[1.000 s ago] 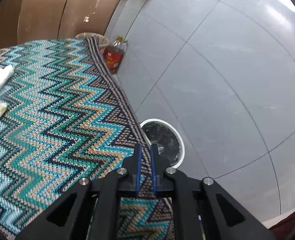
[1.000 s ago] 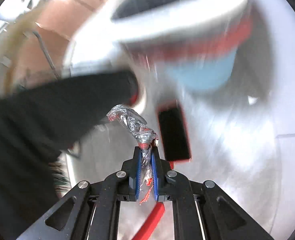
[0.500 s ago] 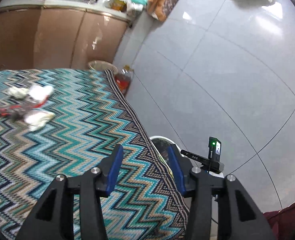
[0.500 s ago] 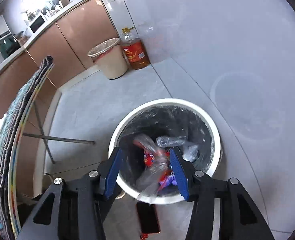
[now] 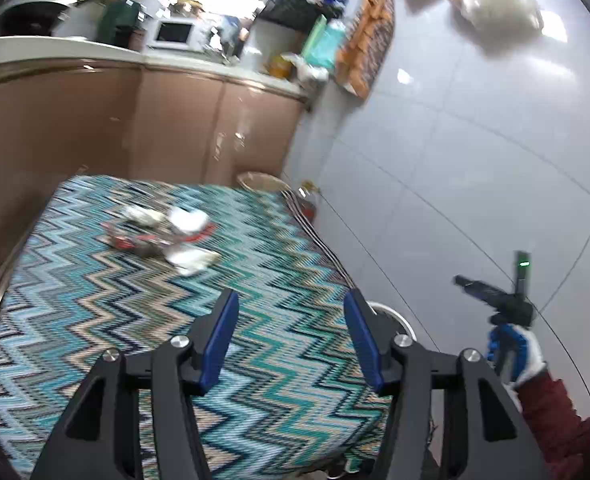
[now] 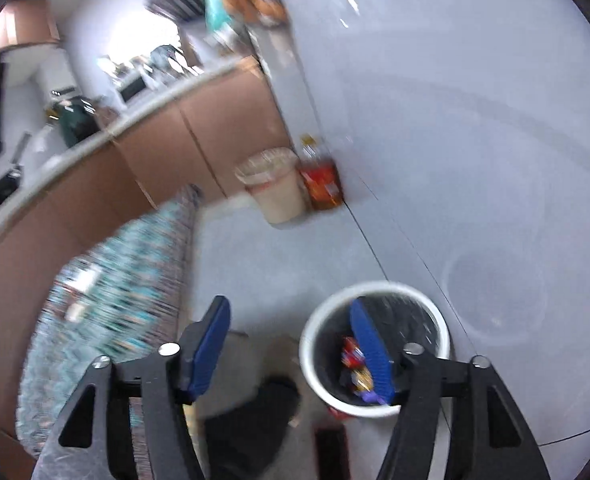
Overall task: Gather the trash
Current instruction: 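Move both open tools back over the blanket toward the tissues and plastic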
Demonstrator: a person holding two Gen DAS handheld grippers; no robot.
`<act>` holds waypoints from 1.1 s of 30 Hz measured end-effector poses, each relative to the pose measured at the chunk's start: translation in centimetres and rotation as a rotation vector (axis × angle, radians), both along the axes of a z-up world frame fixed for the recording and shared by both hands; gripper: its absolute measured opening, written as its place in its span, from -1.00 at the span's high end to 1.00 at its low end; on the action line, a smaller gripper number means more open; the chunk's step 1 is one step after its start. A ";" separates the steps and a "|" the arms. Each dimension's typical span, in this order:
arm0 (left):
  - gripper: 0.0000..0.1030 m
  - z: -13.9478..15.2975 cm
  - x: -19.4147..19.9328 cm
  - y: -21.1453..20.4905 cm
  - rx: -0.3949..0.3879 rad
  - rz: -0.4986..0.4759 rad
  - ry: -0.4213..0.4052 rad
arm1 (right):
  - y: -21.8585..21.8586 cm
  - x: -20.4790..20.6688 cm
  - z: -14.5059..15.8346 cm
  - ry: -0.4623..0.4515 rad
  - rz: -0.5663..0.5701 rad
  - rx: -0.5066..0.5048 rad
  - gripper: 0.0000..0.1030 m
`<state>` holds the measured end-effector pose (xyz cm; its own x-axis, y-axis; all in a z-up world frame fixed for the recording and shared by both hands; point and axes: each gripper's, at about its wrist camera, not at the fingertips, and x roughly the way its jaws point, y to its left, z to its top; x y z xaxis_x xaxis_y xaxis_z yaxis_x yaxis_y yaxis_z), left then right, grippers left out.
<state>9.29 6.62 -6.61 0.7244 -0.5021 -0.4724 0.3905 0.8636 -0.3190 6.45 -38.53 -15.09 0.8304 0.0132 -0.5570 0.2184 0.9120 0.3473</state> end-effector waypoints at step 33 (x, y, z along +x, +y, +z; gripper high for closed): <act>-0.13 -11.5 23.3 11.4 -0.087 0.275 0.350 | 30.0 23.7 -2.4 0.124 0.839 -0.077 -0.27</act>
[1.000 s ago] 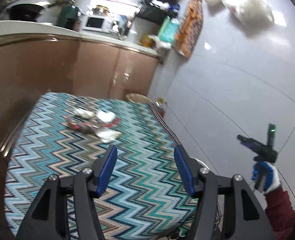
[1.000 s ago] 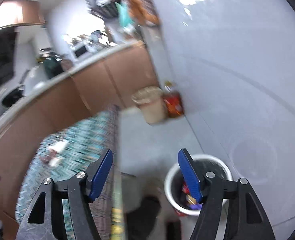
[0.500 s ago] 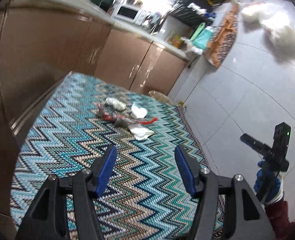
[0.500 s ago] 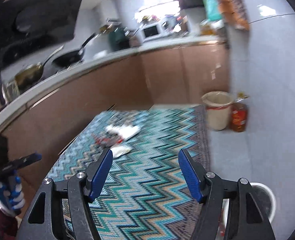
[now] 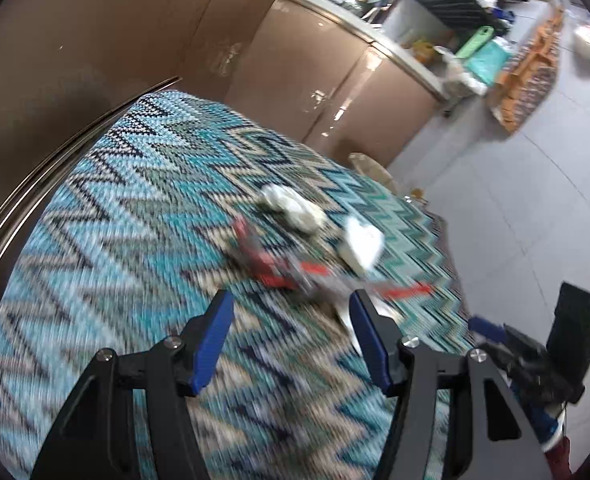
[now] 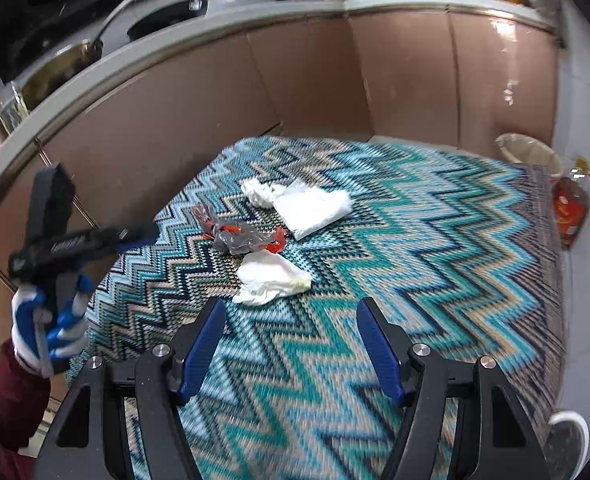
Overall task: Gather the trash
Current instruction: 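Move both open tools back over the blanket toward the tissues and plastic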
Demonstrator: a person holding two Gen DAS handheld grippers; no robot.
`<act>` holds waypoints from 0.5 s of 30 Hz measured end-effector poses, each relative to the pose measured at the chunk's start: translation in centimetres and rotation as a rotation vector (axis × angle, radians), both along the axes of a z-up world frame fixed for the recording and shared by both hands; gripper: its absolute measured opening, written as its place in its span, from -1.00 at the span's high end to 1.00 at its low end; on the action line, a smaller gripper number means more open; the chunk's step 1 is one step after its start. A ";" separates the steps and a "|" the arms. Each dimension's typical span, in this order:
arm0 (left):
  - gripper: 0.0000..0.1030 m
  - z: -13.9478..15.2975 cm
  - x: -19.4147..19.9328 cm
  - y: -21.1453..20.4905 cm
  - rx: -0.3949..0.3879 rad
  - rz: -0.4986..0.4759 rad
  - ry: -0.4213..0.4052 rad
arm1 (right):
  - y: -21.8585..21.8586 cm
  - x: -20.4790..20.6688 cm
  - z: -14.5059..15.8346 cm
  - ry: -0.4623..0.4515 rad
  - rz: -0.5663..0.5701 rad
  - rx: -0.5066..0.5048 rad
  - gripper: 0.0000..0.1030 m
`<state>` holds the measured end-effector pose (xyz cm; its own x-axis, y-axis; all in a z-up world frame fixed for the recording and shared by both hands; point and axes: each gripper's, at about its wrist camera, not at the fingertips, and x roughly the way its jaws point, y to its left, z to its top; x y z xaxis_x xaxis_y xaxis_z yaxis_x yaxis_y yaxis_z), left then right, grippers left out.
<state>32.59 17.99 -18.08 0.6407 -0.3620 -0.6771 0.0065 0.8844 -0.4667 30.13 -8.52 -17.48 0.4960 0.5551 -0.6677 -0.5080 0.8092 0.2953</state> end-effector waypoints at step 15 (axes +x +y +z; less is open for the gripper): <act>0.69 -3.4 5.7 0.3 0.003 0.024 0.041 | 6.0 6.0 -5.1 0.081 0.122 -0.059 -0.07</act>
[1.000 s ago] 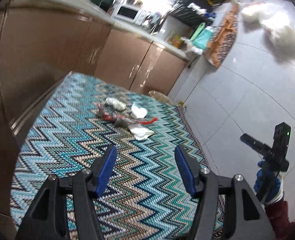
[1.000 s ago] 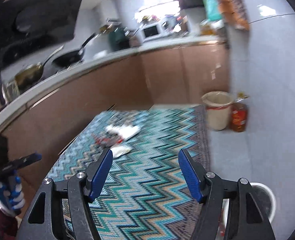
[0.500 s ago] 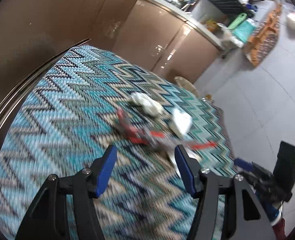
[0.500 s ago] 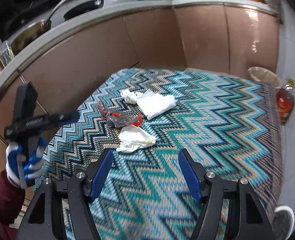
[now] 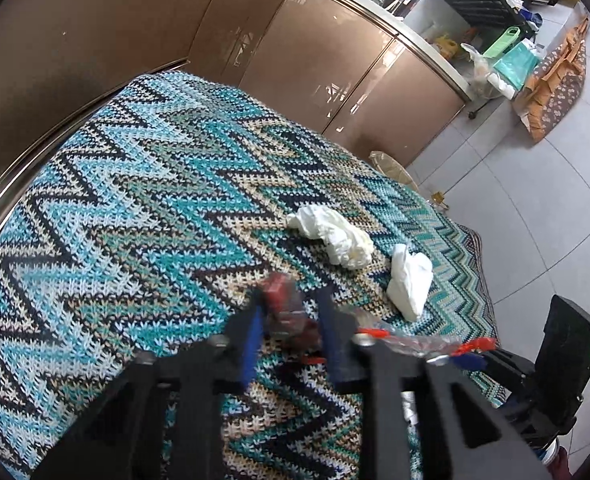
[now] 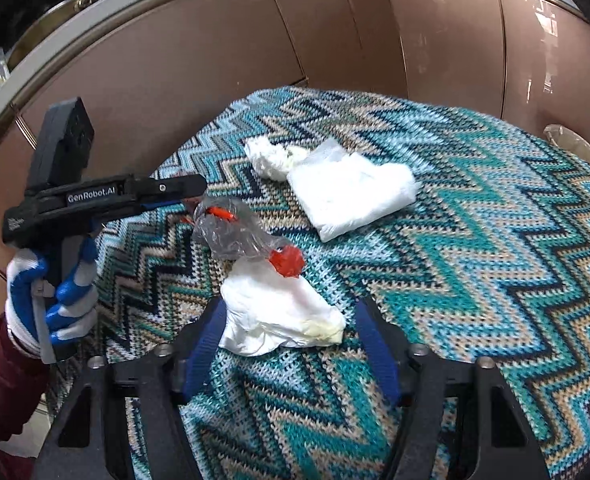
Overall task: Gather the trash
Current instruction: 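Move both open tools back over the blanket toward the tissues and plastic, then grasp the red-tied plastic with the left tool while the right tool grasps a white tissue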
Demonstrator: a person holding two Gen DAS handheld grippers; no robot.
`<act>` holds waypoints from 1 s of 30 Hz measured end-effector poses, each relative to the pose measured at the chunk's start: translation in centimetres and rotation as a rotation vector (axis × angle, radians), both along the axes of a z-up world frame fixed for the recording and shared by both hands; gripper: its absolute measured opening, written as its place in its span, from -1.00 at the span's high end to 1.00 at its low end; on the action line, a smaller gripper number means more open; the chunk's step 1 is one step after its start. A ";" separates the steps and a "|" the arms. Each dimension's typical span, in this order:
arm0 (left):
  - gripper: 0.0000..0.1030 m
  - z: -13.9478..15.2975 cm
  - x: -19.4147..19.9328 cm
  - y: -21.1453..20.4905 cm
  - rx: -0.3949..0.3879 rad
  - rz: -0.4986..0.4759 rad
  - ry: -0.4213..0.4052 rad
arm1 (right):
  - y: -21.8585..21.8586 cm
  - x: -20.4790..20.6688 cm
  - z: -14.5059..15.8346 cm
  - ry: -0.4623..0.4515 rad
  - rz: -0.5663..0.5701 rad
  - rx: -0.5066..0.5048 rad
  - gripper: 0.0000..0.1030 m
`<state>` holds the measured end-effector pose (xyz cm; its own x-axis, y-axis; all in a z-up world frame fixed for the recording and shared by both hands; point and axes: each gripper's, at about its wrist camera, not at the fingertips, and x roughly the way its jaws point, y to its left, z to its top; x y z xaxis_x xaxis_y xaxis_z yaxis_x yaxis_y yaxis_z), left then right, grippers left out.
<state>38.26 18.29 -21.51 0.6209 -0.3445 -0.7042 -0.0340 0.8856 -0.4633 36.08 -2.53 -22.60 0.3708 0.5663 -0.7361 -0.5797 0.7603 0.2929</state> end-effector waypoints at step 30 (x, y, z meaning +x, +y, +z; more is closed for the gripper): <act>0.86 13.1 -14.9 -1.9 0.071 -0.007 -0.277 | -9.6 -16.1 9.3 -0.213 -0.202 0.078 0.77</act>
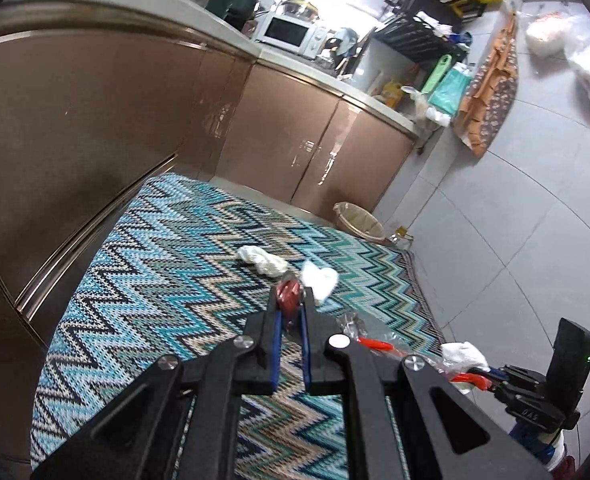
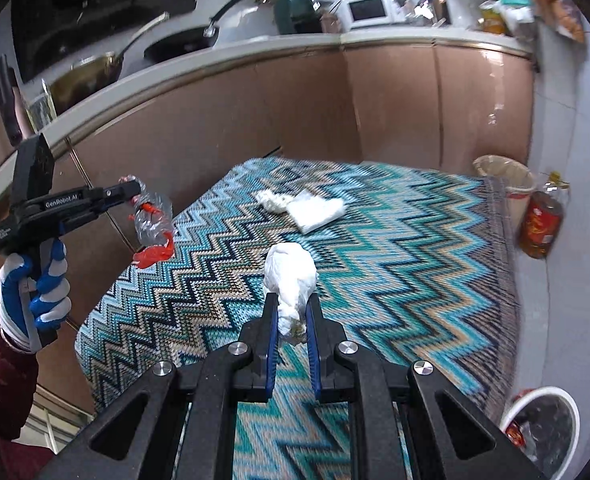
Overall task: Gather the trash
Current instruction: 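Grasp the red-tied plastic with the left tool while the right tool grasps a white tissue, then carry the tissue and plastic over the white bin with both tools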
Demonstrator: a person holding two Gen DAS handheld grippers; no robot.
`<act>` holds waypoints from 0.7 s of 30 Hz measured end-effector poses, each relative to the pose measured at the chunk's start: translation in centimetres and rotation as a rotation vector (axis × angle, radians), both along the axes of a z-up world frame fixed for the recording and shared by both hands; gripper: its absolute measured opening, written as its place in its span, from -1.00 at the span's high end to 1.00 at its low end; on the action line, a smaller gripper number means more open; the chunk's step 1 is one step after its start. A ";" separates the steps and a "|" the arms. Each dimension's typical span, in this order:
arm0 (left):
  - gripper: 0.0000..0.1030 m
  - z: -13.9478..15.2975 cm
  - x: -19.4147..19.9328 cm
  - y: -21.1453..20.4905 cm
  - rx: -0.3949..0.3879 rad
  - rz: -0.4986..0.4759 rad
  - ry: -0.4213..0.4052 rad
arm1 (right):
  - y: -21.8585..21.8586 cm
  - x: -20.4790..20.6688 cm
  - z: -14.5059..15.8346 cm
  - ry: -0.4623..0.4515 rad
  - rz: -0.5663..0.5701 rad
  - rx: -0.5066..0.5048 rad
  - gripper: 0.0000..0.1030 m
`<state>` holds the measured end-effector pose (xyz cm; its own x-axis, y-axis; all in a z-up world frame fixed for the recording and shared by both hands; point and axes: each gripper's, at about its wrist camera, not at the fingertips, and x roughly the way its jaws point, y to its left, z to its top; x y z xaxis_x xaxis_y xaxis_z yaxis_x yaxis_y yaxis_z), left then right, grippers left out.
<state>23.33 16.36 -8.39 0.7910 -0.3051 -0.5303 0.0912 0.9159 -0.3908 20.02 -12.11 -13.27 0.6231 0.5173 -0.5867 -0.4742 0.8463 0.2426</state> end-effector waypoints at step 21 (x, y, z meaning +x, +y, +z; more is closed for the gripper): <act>0.86 1.8 -1.4 -24.2 0.143 -0.355 -0.009 | -21.3 -9.7 -0.2 -0.071 -0.425 0.059 0.77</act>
<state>21.88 -7.86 -6.62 0.6542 -0.4843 -0.5810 0.4150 0.8720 -0.2596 10.33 -33.39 -13.46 0.8259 0.2372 -0.5115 -0.1038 0.9556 0.2757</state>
